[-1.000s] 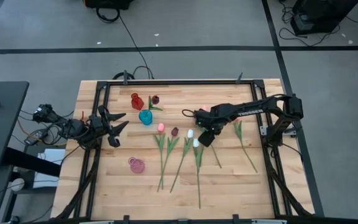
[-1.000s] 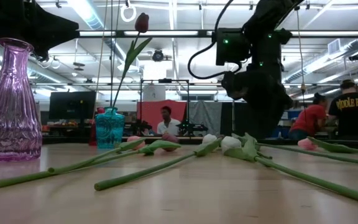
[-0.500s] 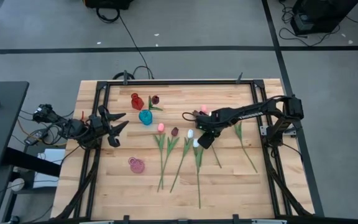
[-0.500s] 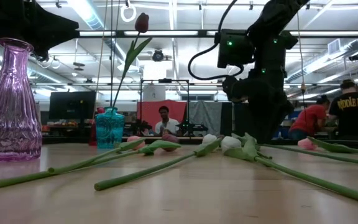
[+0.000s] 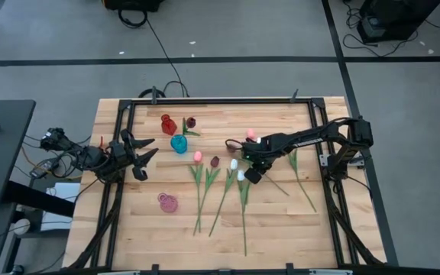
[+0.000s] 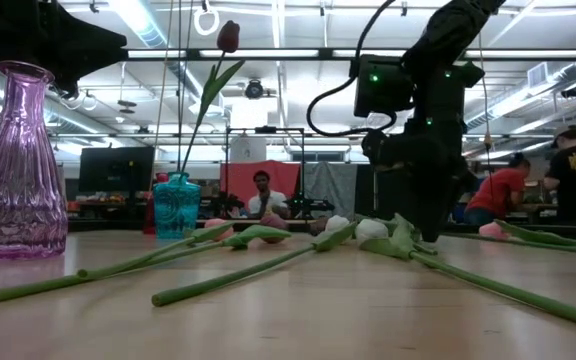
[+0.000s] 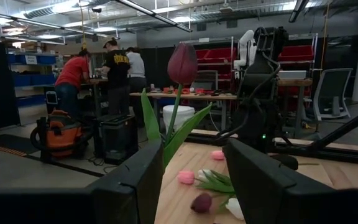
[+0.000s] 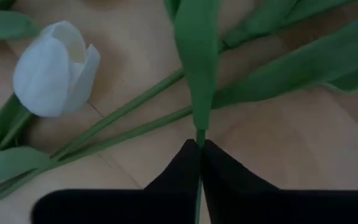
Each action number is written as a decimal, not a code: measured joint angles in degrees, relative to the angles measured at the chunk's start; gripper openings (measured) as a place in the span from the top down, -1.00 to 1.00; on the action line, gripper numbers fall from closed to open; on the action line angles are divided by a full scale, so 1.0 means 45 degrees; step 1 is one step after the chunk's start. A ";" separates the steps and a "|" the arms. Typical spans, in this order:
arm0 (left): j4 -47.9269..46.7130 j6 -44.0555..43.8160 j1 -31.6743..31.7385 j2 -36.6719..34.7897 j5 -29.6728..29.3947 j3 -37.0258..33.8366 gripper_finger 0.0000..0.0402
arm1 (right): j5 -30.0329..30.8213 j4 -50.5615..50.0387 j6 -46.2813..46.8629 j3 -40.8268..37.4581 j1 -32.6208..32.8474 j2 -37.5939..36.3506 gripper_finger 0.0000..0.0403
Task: Sort flowers into vase by color
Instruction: Put the right red flower into the blue vase
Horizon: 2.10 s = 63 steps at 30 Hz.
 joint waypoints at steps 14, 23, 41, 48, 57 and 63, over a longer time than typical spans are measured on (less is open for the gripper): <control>0.0787 0.0379 0.0000 -0.0002 0.0578 0.0015 0.10 | 0.4022 0.0578 -0.2567 0.2619 0.0272 -0.2070 0.95; 0.0684 0.0364 -0.0001 0.0001 0.0359 0.0015 0.10 | 0.1731 0.8302 -0.5396 0.2619 -0.1948 -0.1534 0.94; 0.0708 0.0521 0.0000 0.0001 -0.0502 0.0015 0.09 | -0.6021 1.6396 -0.3432 0.7960 -0.4745 0.5602 0.94; 0.0673 0.0719 0.0000 0.0001 -0.0848 0.0015 0.10 | -0.7378 1.6428 -0.3120 1.0710 -0.4672 0.7038 0.94; 0.0670 0.0724 -0.0005 0.0001 -0.0856 0.0010 0.10 | -0.8134 1.6115 -0.4030 1.1595 -0.4489 0.7768 0.94; 0.0678 0.0725 0.0000 0.0001 -0.0907 0.0010 0.09 | -0.8049 1.6124 -0.4840 1.1596 -0.4086 0.7762 0.94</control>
